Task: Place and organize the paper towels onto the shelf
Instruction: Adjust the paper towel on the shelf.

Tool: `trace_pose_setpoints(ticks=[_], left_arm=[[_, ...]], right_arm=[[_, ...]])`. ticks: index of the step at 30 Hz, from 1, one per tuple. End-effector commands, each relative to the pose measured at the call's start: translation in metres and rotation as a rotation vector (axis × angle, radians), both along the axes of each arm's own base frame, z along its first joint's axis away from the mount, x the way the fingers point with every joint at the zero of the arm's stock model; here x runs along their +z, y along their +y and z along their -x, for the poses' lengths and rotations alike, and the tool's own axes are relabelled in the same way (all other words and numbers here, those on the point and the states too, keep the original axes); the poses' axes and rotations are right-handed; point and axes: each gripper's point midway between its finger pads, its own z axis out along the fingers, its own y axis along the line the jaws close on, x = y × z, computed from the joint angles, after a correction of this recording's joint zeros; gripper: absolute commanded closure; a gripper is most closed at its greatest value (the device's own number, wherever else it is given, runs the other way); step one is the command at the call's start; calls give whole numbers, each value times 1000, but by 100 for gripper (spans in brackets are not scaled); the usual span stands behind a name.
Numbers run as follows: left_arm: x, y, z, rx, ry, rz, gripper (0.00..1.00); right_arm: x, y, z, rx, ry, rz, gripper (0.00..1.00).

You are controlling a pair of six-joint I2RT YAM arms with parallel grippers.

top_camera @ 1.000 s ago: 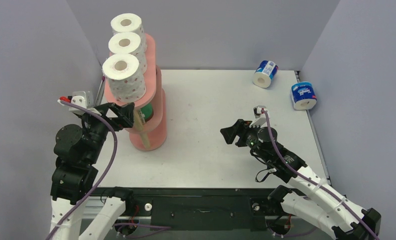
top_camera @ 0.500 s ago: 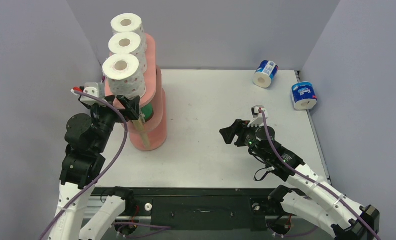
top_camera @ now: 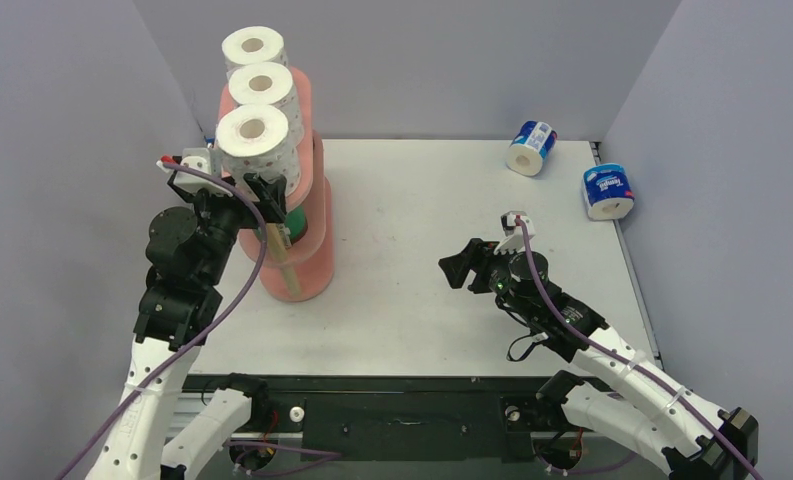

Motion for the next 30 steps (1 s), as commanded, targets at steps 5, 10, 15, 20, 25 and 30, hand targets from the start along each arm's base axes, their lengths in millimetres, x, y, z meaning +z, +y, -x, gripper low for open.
trace_pose_setpoints(ticks=[5,10,15,20,25,30], left_arm=[[16,3,0,18,-57,18,4],[21,7,8,31,-67,13,4],[18,10,8,48,-59,25,4],[11,19,14,91,-63,39,4],[6,22,17,107,-70,56,4],[2,19,15,98,-64,90,4]], right_arm=[[12,2,-5,-2,-51,-14,34],[25,11,-10,15,-64,-49,33],[87,40,-22,66,-136,-209,33],[155,80,-44,116,-231,-330,34],[206,122,-72,167,-304,-456,35],[250,158,-90,245,-333,-584,37]])
